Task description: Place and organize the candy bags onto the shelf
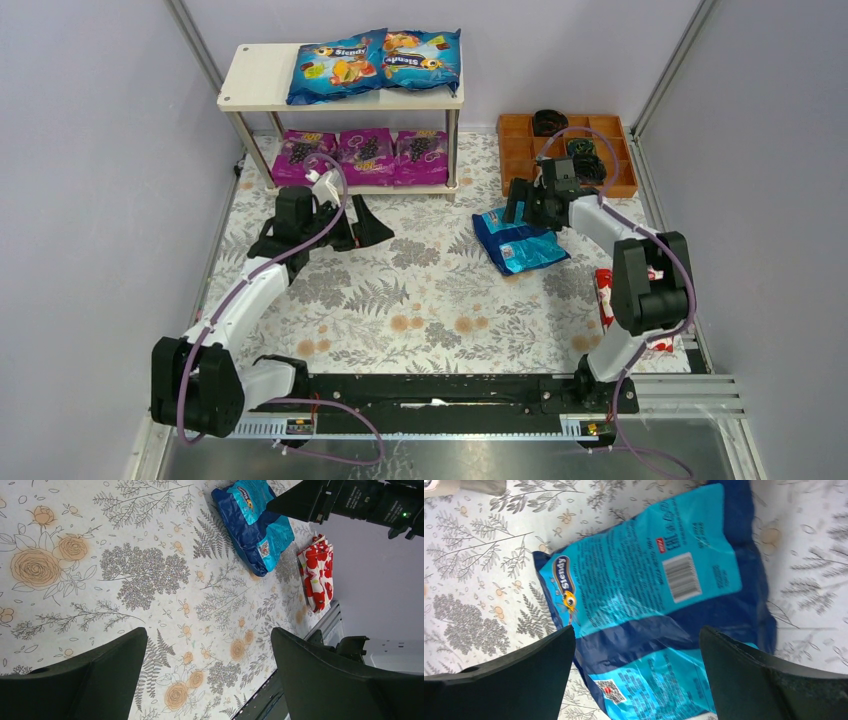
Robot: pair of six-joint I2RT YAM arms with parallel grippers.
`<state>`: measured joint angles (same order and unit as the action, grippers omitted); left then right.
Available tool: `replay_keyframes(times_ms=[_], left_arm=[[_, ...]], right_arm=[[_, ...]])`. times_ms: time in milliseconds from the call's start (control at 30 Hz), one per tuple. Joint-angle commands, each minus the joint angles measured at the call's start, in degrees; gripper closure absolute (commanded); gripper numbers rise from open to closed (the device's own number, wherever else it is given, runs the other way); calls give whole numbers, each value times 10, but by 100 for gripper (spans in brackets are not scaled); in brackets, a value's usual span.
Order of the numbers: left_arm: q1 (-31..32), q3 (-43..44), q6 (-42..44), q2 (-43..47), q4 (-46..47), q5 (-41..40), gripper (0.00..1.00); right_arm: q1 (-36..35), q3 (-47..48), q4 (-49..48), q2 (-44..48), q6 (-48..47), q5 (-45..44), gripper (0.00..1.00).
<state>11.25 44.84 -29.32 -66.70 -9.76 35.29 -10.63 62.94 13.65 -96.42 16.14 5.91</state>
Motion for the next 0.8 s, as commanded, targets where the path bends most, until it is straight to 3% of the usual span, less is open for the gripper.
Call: replay_keyframes(times_ms=[0, 233, 467, 633, 767], left_arm=[[1, 10, 13, 5, 11, -5, 1], [0, 2, 9, -1, 22, -19, 1], [0, -13, -15, -22, 39, -15, 1], [9, -47, -89, -37, 94, 4, 1], [28, -100, -164, -35, 179, 0, 2]], right_arm=[[-1, 37, 23, -38, -12, 84, 0], [-53, 42, 56, -66, -25, 99, 0], [-181, 4, 27, -31, 30, 112, 0], [-252, -27, -45, -2, 93, 178, 0], [-254, -35, 4, 48, 66, 116, 0]])
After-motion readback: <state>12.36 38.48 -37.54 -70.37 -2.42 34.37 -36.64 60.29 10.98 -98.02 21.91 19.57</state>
